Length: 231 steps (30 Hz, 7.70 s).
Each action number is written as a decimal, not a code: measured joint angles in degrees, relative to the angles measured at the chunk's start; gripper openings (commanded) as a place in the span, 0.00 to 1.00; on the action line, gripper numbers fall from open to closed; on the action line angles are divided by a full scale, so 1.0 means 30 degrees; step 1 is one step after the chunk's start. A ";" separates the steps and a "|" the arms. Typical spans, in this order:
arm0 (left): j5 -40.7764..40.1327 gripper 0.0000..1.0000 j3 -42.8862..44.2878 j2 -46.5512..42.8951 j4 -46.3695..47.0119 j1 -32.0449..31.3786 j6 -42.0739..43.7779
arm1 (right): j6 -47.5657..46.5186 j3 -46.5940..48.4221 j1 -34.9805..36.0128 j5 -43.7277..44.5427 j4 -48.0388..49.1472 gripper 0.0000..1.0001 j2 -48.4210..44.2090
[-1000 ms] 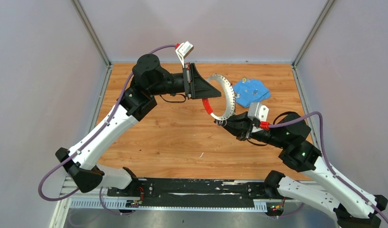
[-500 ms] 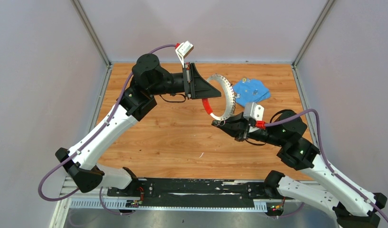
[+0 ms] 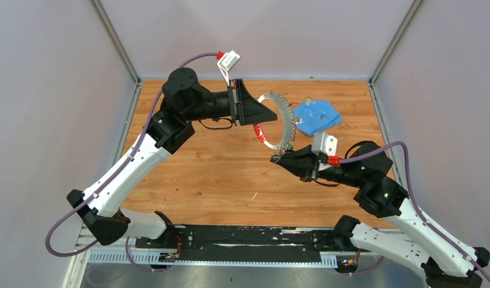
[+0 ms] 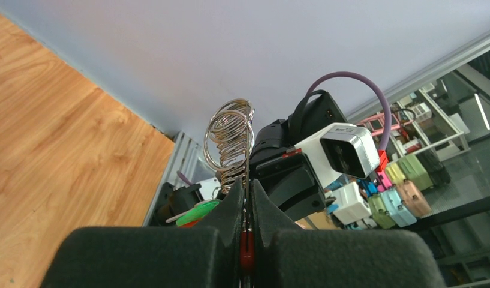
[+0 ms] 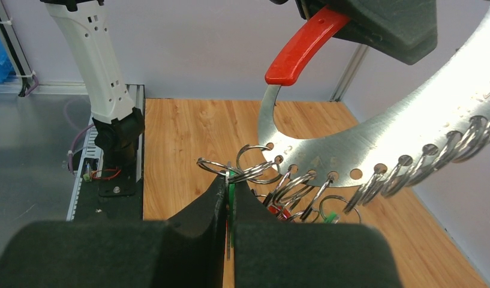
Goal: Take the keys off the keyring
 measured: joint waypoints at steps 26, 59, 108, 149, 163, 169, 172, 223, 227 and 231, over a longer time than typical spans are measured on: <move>-0.1362 0.00 -0.0262 -0.1144 -0.2142 0.0000 0.5960 | 0.0794 0.0000 0.0000 -0.0277 -0.1166 0.01 0.0022; -0.1537 0.00 -0.0262 -0.1676 -0.5479 -0.0036 1.1628 | 0.1027 0.1668 0.0000 0.1056 -0.3956 0.01 0.2433; -0.8641 0.06 -1.4637 0.1887 0.2608 0.1443 0.1115 | 0.3701 0.0335 0.0029 0.6011 -0.8437 0.01 1.1672; -1.0171 0.42 -1.8185 -0.3242 0.2055 0.0845 0.6586 | 0.9041 0.1902 -0.3293 -0.0342 -0.8721 0.01 1.6699; -1.4753 0.42 -2.0633 -0.8925 0.2149 -0.1406 0.7468 | 1.8906 0.3220 -0.4845 -0.0612 -0.7956 0.01 1.7136; -1.7012 0.42 -2.1515 -1.0316 0.4357 -0.4116 0.8990 | 2.3948 0.3228 -0.4932 0.0437 -0.7351 0.01 1.4957; -1.8105 0.43 -2.2607 -1.0754 0.6288 -0.5391 0.9857 | 2.5922 0.3220 -0.4932 0.1078 -0.7264 0.01 1.3916; -2.3518 0.33 -2.2425 0.4000 3.1030 -0.8466 2.0808 | 3.4563 0.2973 -0.4925 0.3534 -0.4583 0.01 1.2218; -2.3737 0.32 -2.2046 0.4393 3.1081 -0.7956 2.1165 | 3.4600 0.2973 -0.4925 0.3541 -0.4488 0.01 1.2218; -2.3817 0.30 -2.1864 0.4728 3.1139 -0.7541 2.1427 | 3.4607 0.2973 -0.4881 0.3548 -0.4408 0.01 1.2225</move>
